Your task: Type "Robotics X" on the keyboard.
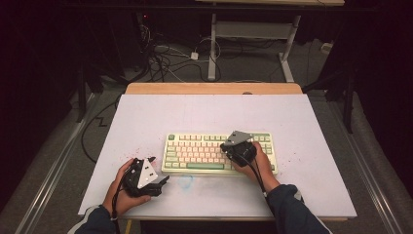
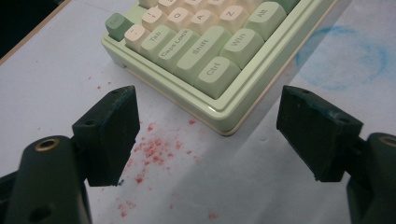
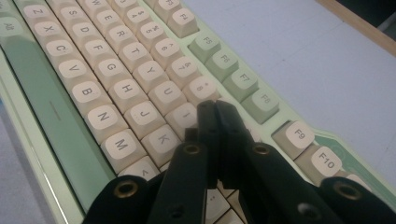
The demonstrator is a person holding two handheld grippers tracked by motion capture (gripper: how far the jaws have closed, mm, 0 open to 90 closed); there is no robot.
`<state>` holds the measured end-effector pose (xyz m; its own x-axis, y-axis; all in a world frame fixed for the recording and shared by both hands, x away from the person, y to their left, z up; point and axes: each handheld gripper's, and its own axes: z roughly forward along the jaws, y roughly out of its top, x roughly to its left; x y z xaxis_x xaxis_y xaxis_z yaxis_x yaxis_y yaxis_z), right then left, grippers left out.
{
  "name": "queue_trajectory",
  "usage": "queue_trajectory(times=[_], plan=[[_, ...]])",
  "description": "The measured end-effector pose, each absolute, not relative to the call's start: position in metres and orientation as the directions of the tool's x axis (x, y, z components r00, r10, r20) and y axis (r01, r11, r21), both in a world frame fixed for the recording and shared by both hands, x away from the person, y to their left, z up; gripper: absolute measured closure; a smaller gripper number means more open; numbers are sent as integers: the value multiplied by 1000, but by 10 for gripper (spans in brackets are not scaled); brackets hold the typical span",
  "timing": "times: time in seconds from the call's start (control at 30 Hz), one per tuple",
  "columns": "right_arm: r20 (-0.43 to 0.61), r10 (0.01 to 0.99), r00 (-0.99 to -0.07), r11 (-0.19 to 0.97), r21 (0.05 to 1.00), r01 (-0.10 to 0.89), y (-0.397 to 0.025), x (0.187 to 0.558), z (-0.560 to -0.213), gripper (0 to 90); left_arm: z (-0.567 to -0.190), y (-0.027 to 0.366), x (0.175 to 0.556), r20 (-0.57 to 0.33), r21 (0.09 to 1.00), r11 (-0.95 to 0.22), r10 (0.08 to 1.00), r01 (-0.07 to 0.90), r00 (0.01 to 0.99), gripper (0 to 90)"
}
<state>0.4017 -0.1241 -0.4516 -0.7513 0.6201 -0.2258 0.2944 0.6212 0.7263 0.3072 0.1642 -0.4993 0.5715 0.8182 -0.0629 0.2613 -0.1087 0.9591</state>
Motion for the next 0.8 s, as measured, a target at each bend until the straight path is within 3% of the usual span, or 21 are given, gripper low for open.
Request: queue_trajectory(times=[0.3,0.8], plan=[[-230,601,-765,648,701,298,-122,400,-452,900,-501,162,306,-59,956,-122,813,268,579,204],[-198,627,-754,561,786,259,-135,389,-436,857,-501,163,306,-59,955,-123,812,269,580,204]])
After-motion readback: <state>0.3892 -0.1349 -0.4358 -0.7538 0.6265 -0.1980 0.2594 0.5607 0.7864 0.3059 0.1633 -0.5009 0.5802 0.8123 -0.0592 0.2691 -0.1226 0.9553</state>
